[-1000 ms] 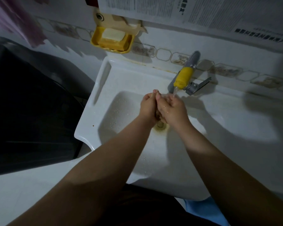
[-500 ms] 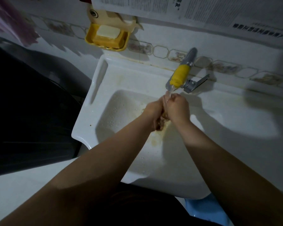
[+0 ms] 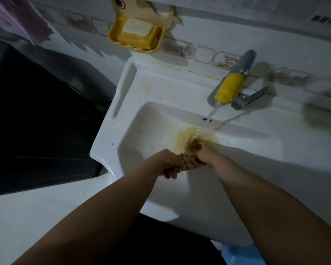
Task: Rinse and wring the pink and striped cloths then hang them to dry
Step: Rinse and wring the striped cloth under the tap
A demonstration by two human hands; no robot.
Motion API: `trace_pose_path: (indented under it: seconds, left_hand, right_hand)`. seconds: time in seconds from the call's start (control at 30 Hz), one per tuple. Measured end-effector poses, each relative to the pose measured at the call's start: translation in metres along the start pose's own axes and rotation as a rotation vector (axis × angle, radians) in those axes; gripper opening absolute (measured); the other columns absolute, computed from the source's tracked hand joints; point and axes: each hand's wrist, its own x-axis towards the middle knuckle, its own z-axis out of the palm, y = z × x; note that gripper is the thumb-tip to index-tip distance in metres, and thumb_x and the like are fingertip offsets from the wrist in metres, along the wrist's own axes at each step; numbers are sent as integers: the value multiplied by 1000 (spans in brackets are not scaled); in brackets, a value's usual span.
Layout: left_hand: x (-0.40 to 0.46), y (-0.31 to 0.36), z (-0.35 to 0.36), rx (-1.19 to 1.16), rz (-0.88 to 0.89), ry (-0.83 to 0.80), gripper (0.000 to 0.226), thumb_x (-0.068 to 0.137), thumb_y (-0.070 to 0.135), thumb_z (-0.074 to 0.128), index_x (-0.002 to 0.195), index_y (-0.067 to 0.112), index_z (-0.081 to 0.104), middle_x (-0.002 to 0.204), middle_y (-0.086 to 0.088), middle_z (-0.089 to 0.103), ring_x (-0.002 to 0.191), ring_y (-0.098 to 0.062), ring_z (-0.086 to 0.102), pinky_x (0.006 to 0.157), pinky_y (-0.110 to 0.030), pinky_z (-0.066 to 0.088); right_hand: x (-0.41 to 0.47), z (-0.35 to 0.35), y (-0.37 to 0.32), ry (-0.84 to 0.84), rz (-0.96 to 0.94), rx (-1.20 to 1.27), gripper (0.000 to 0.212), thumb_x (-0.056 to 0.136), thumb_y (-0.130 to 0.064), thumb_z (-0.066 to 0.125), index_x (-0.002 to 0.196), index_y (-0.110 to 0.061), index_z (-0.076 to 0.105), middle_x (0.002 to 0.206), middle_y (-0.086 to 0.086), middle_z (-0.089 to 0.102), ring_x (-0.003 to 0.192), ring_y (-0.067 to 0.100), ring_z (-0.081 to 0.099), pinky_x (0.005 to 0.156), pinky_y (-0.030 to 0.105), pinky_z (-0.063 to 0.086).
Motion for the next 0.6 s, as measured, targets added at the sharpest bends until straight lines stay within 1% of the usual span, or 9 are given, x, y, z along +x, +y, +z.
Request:
trace_pose_path:
  seconds: [0.07, 0.13, 0.2, 0.27, 0.37, 0.43, 0.5, 0.53, 0.6]
  left_hand:
    - [3, -4, -2, -95, 31, 48, 11, 87, 8, 62, 95, 1, 64, 58, -8, 59, 40, -15, 52, 43, -20, 41]
    - [3, -6, -3, -187, 60, 95, 11, 92, 14, 59, 98, 5, 62, 52, -5, 58, 36, -14, 50, 40, -18, 38]
    - [4, -8, -5, -277, 84, 102, 21, 96, 24, 56, 101, 4, 60, 52, -6, 57, 35, -14, 50, 39, -17, 36]
    - [5, -8, -7, -320, 111, 122, 29, 96, 31, 55, 97, 2, 60, 54, -8, 57, 36, -16, 50, 40, -18, 36]
    - [7, -7, -10, -348, 148, 249, 36, 95, 34, 56, 85, 0, 61, 53, -11, 59, 39, -18, 52, 41, -20, 38]
    - [8, -4, -14, -402, 197, 313, 37, 95, 33, 56, 78, 1, 61, 53, -11, 59, 39, -17, 52, 41, -22, 37]
    - [6, 3, -15, -525, 241, 309, 34, 97, 30, 54, 77, 4, 60, 54, -9, 54, 38, -17, 48, 42, -23, 34]
    - [4, 9, -14, -599, 258, 302, 33, 98, 30, 52, 76, 6, 58, 54, -8, 50, 38, -17, 45, 42, -23, 31]
    - [1, 25, -8, -693, 280, 323, 33, 100, 29, 46, 75, 9, 54, 53, -7, 45, 37, -17, 40, 41, -23, 29]
  right_hand:
    - [1, 0, -7, -18, 18, 8, 57, 92, -13, 48, 145, -21, 32, 139, 10, 46, 120, 31, 49, 100, 42, 43]
    - [4, 0, -13, 5, 32, 25, 50, 92, -16, 49, 141, -18, 39, 134, 11, 51, 115, 31, 52, 97, 39, 44]
    - [1, -2, -18, 74, 29, 37, 36, 92, -20, 51, 127, -12, 54, 122, 13, 60, 105, 31, 58, 88, 34, 48]
    - [-7, -10, -22, 157, 17, 83, 28, 93, -27, 51, 108, -6, 62, 105, 15, 65, 89, 29, 61, 71, 28, 48]
    - [-22, -30, -26, 204, 26, 311, 34, 93, -39, 50, 85, -8, 61, 78, 17, 60, 56, 22, 53, 50, 25, 37]
    - [-42, -44, -31, 214, 0, 598, 35, 94, -44, 49, 73, -17, 56, 59, 5, 52, 37, 14, 40, 41, 19, 27]
    - [-62, -54, -38, 236, -92, 837, 36, 95, -48, 47, 72, -21, 53, 47, -6, 46, 33, 8, 31, 38, 15, 22]
    - [-70, -58, -43, 249, -140, 900, 35, 95, -48, 47, 73, -21, 53, 45, -8, 46, 33, 7, 32, 37, 15, 24]
    - [-84, -62, -53, 316, -235, 922, 34, 93, -47, 51, 75, -19, 55, 53, -5, 53, 38, 9, 44, 39, 16, 33]
